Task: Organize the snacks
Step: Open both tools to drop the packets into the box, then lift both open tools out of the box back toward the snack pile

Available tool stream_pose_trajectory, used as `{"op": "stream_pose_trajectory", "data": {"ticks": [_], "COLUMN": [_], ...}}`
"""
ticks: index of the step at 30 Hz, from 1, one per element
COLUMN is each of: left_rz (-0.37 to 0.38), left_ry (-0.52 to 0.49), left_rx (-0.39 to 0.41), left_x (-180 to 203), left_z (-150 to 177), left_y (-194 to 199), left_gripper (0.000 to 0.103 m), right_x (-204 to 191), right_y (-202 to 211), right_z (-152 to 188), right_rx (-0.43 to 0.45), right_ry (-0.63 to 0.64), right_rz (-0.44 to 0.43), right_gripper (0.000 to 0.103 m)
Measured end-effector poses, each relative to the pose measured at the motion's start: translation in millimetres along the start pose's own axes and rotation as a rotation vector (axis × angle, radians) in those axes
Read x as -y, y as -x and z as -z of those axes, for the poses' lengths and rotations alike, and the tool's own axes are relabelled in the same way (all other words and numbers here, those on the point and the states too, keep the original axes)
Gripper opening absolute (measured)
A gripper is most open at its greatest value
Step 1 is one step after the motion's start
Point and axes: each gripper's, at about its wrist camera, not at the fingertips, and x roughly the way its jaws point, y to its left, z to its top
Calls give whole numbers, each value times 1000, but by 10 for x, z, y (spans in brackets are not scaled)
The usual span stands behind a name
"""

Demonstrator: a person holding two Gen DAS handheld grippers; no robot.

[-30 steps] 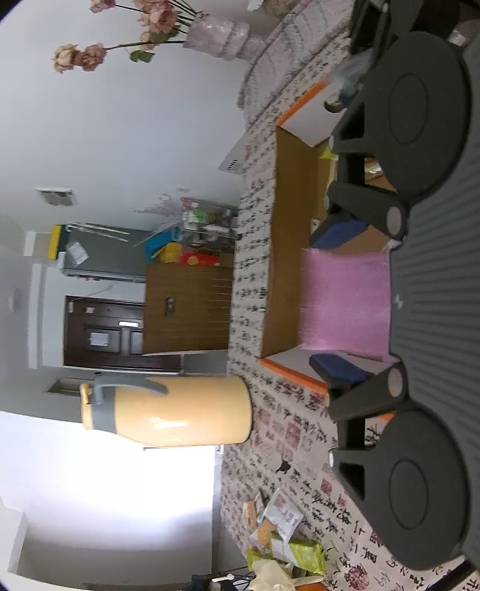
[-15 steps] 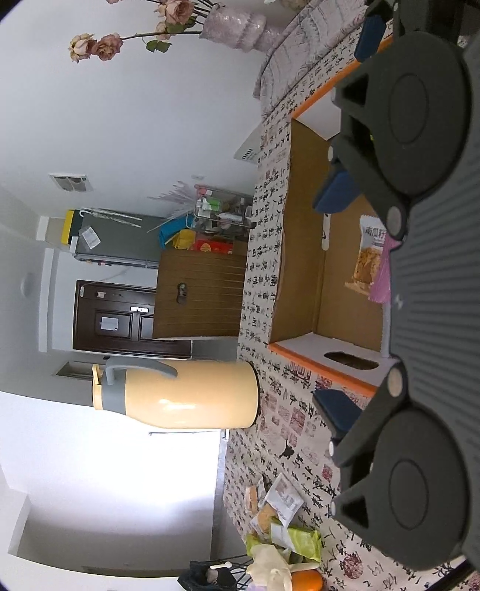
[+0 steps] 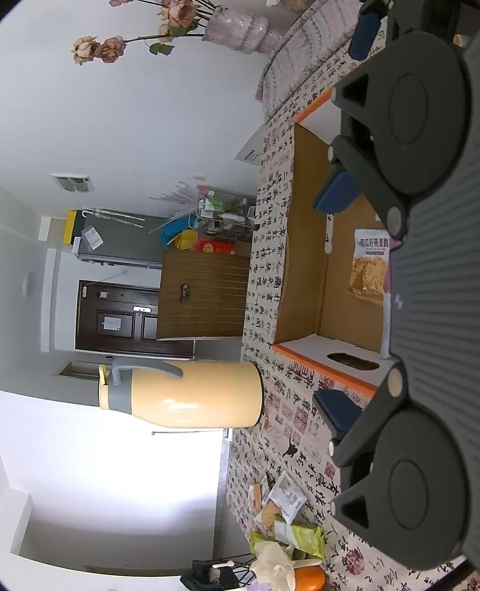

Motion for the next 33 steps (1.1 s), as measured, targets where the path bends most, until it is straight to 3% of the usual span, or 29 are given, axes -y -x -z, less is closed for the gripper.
{"op": "stream_pose_trajectory", "data": {"ticks": [14,33], "left_rz": [8,22], "left_ry": [-14,-21], "left_rx": [38,4], "left_x": [-13,-273], "left_z": [-96,237], "left_y": [514,1222], "left_gripper": [103,103], "right_x": [-64,-233], "right_y": [498,1287], "right_z": [-168,149], "right_rx": [68,53], "right_ry": [19,15], "right_rz": [-8,-12], "right_gripper": [103,103]}}
